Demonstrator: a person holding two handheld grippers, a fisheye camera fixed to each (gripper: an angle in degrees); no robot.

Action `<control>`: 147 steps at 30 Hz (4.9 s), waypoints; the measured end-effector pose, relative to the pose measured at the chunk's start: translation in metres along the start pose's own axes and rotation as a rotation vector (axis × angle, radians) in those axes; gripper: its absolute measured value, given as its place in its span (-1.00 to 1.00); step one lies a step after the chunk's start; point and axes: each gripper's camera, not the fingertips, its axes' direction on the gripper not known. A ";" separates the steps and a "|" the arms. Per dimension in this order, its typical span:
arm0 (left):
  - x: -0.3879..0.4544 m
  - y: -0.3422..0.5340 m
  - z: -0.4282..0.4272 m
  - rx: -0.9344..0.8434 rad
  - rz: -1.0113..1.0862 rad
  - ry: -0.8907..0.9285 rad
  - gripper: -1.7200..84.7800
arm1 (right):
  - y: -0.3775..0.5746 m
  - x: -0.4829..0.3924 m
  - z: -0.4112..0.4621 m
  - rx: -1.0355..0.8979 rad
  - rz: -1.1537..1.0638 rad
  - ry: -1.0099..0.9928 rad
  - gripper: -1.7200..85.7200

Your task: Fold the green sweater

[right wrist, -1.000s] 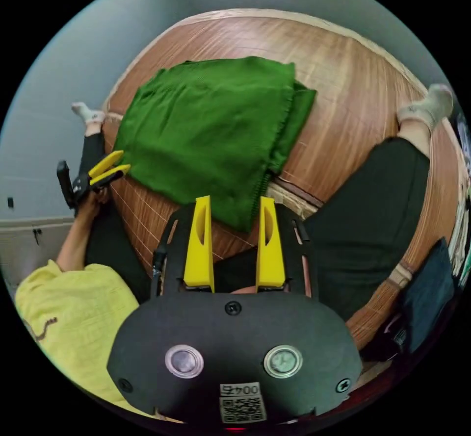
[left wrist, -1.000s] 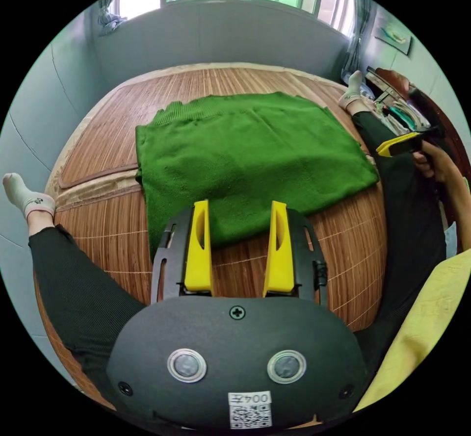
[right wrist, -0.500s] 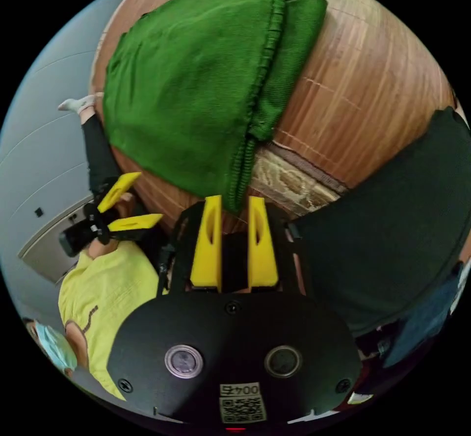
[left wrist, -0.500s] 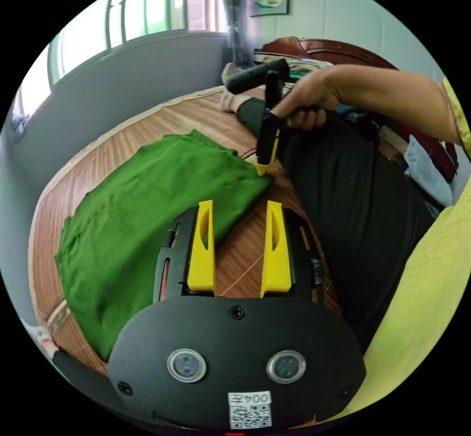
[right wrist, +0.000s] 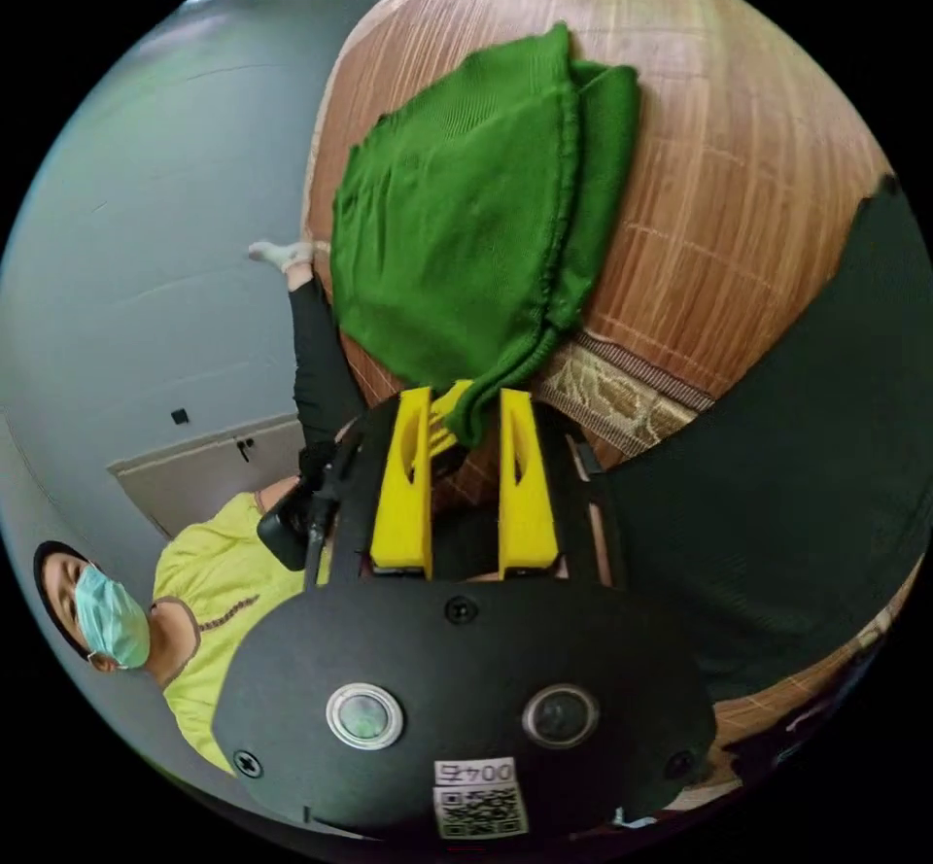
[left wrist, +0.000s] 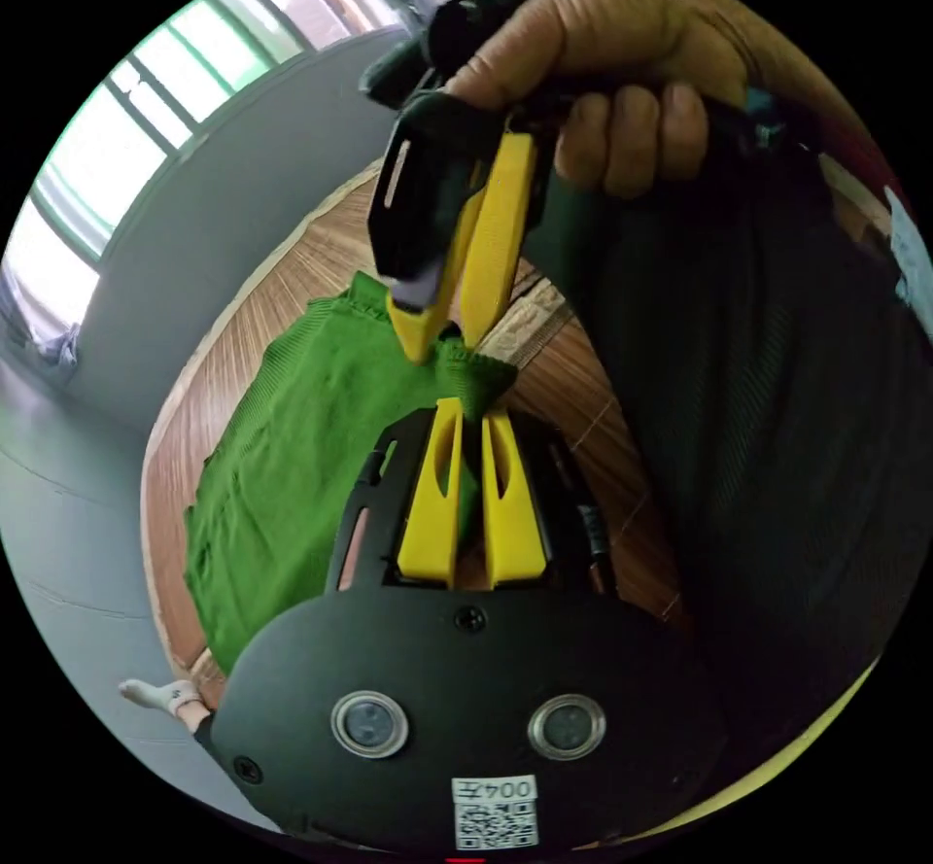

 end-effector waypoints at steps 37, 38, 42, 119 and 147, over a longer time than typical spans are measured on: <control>-0.244 0.221 -0.105 0.389 -0.697 0.598 -0.91 | 0.085 0.026 -0.011 0.619 -0.083 -0.128 -0.84; -0.261 0.245 -0.105 0.406 -0.768 0.615 -0.91 | 0.078 0.010 -0.001 0.616 -0.106 -0.112 -0.84; -0.304 0.314 -0.100 0.453 -0.945 0.641 -0.91 | 0.051 -0.031 0.035 0.607 -0.147 -0.080 -0.84; -0.316 0.322 0.013 0.080 -0.967 0.225 -0.95 | 0.127 0.115 0.256 0.286 -0.121 0.557 -0.87; -0.343 0.433 -0.017 0.079 -1.281 0.577 -0.74 | 0.147 0.082 0.332 0.464 -0.439 0.383 -0.79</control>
